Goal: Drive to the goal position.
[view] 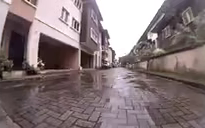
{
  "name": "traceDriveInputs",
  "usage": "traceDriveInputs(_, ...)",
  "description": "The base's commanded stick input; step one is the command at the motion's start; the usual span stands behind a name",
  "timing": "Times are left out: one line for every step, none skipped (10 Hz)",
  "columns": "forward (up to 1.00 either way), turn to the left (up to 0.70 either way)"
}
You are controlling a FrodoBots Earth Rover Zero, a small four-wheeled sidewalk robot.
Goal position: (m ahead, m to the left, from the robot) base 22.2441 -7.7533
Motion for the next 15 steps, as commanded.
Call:
traceDriveInputs(0.50, 0.00)
traceDriveInputs(0.50, 0.00)
traceDriveInputs(0.50, 0.00)
traceDriveInputs(0.50, 0.00)
traceDriveInputs(0.50, 0.00)
traceDriveInputs(0.50, 0.00)
traceDriveInputs(0.50, 0.00)
traceDriveInputs(0.50, 0.00)
traceDriveInputs(0.50, 0.00)
traceDriveInputs(0.50, 0.00)
traceDriveInputs(0.50, 0.00)
traceDriveInputs(0.50, 0.00)
traceDriveInputs(0.50, 0.00)
traceDriveInputs(0.50, 0.00)
traceDriveInputs(0.50, 0.00)
